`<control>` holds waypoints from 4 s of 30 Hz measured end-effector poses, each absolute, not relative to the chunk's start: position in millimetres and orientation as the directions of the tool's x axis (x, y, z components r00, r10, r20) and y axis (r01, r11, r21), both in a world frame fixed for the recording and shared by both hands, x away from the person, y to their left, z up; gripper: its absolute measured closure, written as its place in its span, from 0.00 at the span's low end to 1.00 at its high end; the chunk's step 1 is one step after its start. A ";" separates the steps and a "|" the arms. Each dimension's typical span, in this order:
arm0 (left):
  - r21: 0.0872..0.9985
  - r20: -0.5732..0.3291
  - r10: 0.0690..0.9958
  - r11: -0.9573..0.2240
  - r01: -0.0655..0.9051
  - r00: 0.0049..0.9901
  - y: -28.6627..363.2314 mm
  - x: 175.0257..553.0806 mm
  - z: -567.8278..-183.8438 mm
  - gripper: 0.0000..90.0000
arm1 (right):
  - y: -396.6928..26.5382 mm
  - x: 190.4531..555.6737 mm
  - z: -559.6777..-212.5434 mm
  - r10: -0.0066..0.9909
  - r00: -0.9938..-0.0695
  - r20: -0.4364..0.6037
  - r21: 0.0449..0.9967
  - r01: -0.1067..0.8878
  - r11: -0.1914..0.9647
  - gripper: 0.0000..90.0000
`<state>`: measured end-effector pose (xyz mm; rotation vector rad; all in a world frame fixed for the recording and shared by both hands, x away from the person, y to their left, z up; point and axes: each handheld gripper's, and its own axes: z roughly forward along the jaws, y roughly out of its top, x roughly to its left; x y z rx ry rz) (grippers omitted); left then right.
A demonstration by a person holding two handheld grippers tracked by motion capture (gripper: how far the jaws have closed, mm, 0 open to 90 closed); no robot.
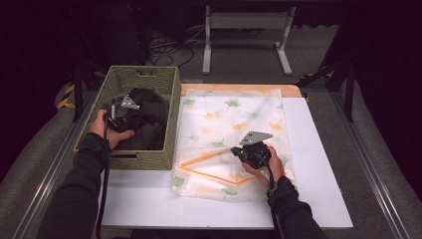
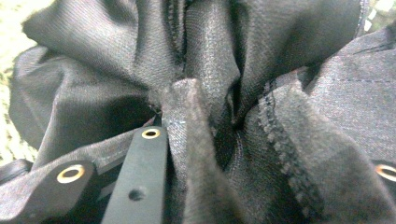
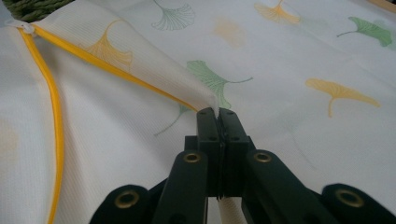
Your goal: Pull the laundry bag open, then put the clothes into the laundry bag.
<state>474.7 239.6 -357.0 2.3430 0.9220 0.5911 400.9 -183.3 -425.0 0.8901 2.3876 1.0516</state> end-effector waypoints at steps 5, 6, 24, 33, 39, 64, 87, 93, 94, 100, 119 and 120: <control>0.714 0.152 0.740 -0.541 0.445 0.655 253.4 462.6 -350.6 0.77 | -184.9 399.3 -419.4 0.691 -0.717 -0.090 0.779 0.382 0.497 1.00; 0.725 0.144 0.740 -0.531 0.439 0.656 255.3 460.5 -349.1 0.77 | -185.3 399.0 -418.5 0.691 -0.717 -0.091 0.781 0.379 0.496 1.00; 0.883 0.127 0.738 -0.389 0.264 0.663 264.1 417.4 -316.1 0.77 | -193.9 393.0 -402.4 0.726 -0.681 -0.094 0.832 0.347 0.433 1.00; 0.914 0.130 0.707 -0.357 0.192 0.695 256.5 388.5 -299.1 0.77 | -194.9 391.2 -396.1 0.735 -0.670 -0.102 0.848 0.328 0.417 1.00; 0.931 0.123 0.689 -0.329 0.157 0.714 249.3 372.9 -295.7 0.77 | -193.2 390.3 -393.8 0.734 -0.672 -0.101 0.852 0.323 0.413 1.00; 0.945 0.118 0.476 -0.324 0.048 0.872 182.0 292.7 -290.1 0.78 | -196.9 390.7 -390.2 0.747 -0.657 -0.097 0.860 0.322 0.395 1.00; 0.908 0.100 0.215 -0.419 0.000 0.971 115.6 249.4 -305.1 0.78 | -197.5 391.4 -388.8 0.744 -0.661 -0.096 0.862 0.318 0.394 1.00; 0.883 0.068 0.116 -0.468 -0.006 0.991 88.4 245.4 -317.2 0.77 | -199.8 390.7 -387.1 0.744 -0.662 -0.092 0.868 0.313 0.386 1.00; 0.866 0.074 0.132 -0.501 0.002 0.988 79.8 249.8 -323.4 0.77 | -200.5 390.2 -386.4 0.746 -0.660 -0.084 0.868 0.319 0.380 1.00; 0.784 0.032 0.265 -0.604 0.140 0.964 45.7 295.1 -367.0 0.77 | -202.3 387.2 -383.2 0.742 -0.665 -0.085 0.871 0.312 0.379 1.00; 0.755 0.018 0.634 -0.516 0.405 0.773 -9.6 383.4 -405.5 0.73 | -197.7 360.6 -354.8 0.714 -0.697 -0.063 0.891 0.283 0.354 1.00; 0.758 0.008 0.654 -0.497 0.422 0.756 -12.5 386.9 -408.0 0.72 | -196.5 360.2 -355.1 0.712 -0.699 -0.060 0.891 0.284 0.354 1.00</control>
